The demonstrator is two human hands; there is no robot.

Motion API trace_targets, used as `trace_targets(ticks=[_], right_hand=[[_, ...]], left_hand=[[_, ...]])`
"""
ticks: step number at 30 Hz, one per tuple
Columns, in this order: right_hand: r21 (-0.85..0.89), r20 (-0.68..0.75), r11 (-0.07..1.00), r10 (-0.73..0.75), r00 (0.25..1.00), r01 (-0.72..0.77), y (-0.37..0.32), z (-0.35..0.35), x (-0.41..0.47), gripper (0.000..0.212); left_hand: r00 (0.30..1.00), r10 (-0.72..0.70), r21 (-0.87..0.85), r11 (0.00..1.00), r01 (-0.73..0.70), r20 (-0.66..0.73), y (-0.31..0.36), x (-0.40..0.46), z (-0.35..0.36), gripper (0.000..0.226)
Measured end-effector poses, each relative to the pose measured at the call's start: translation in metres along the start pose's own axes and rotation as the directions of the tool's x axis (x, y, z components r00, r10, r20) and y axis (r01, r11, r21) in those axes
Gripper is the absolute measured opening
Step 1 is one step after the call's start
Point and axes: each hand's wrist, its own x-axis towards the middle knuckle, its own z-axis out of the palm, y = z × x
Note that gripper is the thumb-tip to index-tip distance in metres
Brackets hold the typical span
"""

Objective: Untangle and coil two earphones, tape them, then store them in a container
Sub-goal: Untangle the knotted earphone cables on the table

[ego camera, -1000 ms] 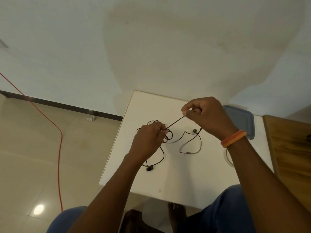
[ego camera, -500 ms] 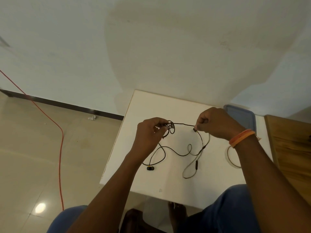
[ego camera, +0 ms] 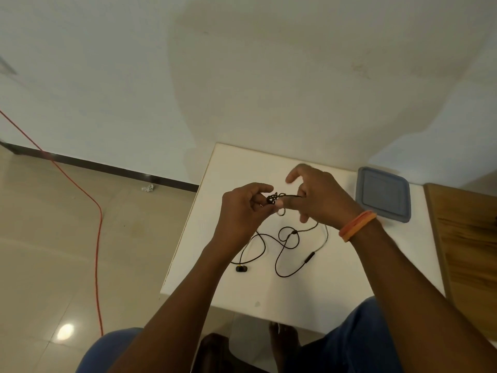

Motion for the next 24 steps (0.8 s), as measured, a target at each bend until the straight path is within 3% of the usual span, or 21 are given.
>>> trace_targets(ticks=[2, 4, 6, 11, 13, 17, 21, 24], right_hand=[[0.112, -0.016, 0.994, 0.018, 1.0, -0.016, 0.001, -0.005, 0.001, 0.037], [0.266, -0.025, 0.964, 0.0, 1.0, 0.007, 0.0, -0.009, 0.002, 0.028], [0.31, -0.104, 0.95, -0.012, 0.995, 0.044, -0.001, -0.013, 0.003, 0.02], [-0.053, -0.225, 0.996, -0.075, 0.972, 0.065, 0.008, -0.021, 0.003, 0.009], [-0.083, -0.204, 0.994, -0.088, 0.975, 0.073, 0.008, -0.024, 0.003, 0.007], [0.256, -0.25, 0.963, -0.021, 0.968, 0.087, 0.004, -0.028, 0.002, 0.005], [0.391, -0.345, 0.916, 0.055, 0.937, 0.09, 0.001, -0.029, 0.005, 0.015], [0.438, -0.368, 0.893, 0.07, 0.927, 0.107, -0.002, -0.028, 0.005, 0.02]], left_hand=[[1.0, -0.03, -0.019, 0.999, 0.03, -0.007, -0.001, 0.001, -0.001, 0.034], [0.998, -0.061, -0.031, 0.998, 0.06, -0.018, -0.003, 0.003, -0.003, 0.032], [0.995, -0.092, -0.075, 0.993, 0.089, -0.026, -0.005, 0.004, -0.005, 0.029], [0.991, -0.099, -0.126, 0.988, 0.087, -0.092, -0.009, 0.006, -0.014, 0.016], [0.984, -0.105, -0.082, 0.992, 0.094, -0.145, -0.013, 0.008, -0.019, 0.013], [0.947, -0.253, -0.157, 0.962, 0.224, -0.2, -0.022, 0.011, -0.024, 0.012], [0.845, -0.501, -0.405, 0.823, 0.398, -0.186, -0.026, 0.014, -0.023, 0.011], [0.719, -0.69, -0.582, 0.618, 0.529, -0.079, -0.026, 0.013, -0.021, 0.012]])
